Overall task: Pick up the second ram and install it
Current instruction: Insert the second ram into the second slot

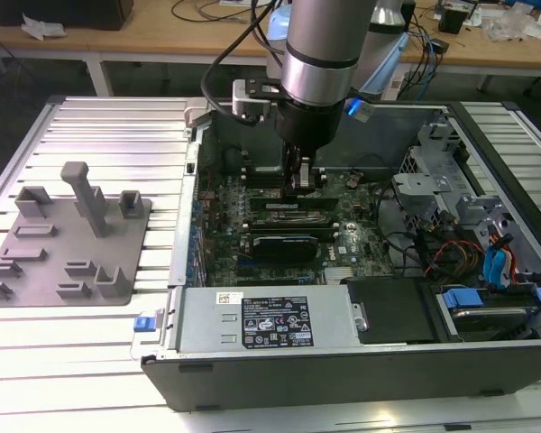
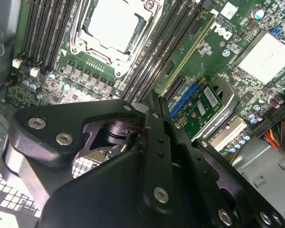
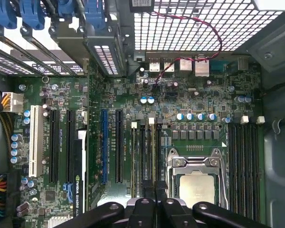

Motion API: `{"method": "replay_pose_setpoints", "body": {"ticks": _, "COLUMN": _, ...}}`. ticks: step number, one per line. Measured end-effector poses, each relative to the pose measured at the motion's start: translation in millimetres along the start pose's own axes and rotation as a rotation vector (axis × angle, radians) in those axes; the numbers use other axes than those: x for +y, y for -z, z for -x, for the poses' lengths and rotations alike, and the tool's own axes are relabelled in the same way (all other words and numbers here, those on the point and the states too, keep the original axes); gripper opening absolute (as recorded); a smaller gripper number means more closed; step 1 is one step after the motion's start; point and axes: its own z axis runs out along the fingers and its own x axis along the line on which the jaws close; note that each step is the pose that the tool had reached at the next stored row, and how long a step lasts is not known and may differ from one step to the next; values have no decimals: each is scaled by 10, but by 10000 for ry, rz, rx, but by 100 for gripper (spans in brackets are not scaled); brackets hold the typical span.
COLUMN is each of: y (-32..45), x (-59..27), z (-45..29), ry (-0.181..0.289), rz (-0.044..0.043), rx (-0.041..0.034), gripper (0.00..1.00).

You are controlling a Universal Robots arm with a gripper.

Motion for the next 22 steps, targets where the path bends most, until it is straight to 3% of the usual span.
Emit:
{"method": "replay_pose_setpoints", "body": {"ticks": 4, "y": -74, "x": -5, "z": -1, "ry": 2, "rz": -6, "rx": 0, "gripper": 9}}
{"method": "replay_pose_setpoints", "body": {"ticks": 17, "y": -196, "x": -13, "z": -1, "ry": 0, "rz": -22, "rx": 2, "gripper": 9}}
{"method": "replay_pose_setpoints", "body": {"ticks": 20, "y": -231, "x": -15, "z": -1, "ry": 1, "rz": -37, "rx": 2, "gripper": 9}}
{"method": "replay_pose_setpoints", "body": {"ticks": 22, "y": -290, "x": -19, "z": -2, "ry": 1, "rz": -101, "rx": 6, "gripper": 9}}
